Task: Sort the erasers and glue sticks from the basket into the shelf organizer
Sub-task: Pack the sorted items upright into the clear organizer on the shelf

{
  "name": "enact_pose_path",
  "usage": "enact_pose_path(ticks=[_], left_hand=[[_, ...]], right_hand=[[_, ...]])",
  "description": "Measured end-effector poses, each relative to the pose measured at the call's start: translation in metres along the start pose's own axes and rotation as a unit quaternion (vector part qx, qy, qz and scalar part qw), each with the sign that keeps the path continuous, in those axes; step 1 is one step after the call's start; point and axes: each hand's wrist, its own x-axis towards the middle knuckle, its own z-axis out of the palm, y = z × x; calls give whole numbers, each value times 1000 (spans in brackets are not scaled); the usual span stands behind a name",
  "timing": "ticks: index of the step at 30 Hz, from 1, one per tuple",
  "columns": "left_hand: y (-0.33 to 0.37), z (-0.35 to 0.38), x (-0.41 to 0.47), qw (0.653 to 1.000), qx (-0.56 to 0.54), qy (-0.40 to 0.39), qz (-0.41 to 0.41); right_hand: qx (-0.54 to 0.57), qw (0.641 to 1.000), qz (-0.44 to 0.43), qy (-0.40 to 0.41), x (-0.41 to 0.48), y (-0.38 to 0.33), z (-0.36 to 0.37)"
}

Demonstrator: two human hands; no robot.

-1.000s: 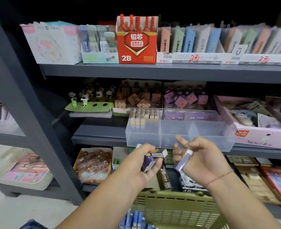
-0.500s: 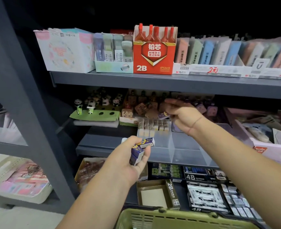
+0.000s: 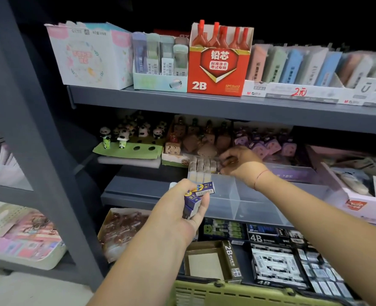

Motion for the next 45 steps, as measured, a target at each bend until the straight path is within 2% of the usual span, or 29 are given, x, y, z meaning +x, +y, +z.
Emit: enact_pose_path(ticks=[3,8,16,23,25,27,29,31,34,38,40,41,43,45], left_hand=[[-2,2,0,1000,0,2,1],[-2,0,-1,1000,3,7,7],[-2,-1,1,1000,6,5,5],[-3,-2,2,1000,16,1,5],[-3,-2,2,1000,20,-3,4],[-4,-2,3,1000,25,-11,4],[-5,-3,4,999,39,-20,10],[-7,-3,5,997,60,-35,16],[-8,-2,4,995,87,-54,19],[-11,-2,4,994,96,-53,21],[-11,-2,2,995,78,-51,24],[-10,-1,1,997,65,-44,24],[-7,0,1,999,38,-20,25],[-6,0,3,999,33,-11,25]], right_hand=[[-110,993,-31,-1,1,6,-3],[-150,988,26,-23,2,2,-10],[-275,957,51,-70,2,-17,-20],[-280,956,31,-86,4,-17,-27],[-233,971,28,-55,1,-18,-30],[-128,992,5,-22,-7,-24,-31],[3,997,-23,-78,-23,-39,-34],[84,972,-41,-214,-38,-53,-36],[87,927,-52,-362,-47,-60,-36],[66,906,-43,-415,-44,-58,-40],[70,916,-45,-391,-41,-56,-47],[84,932,-37,-350,-37,-54,-49],[127,969,-1,-212,-27,-46,-53],[128,989,33,-69,-15,-37,-53]])
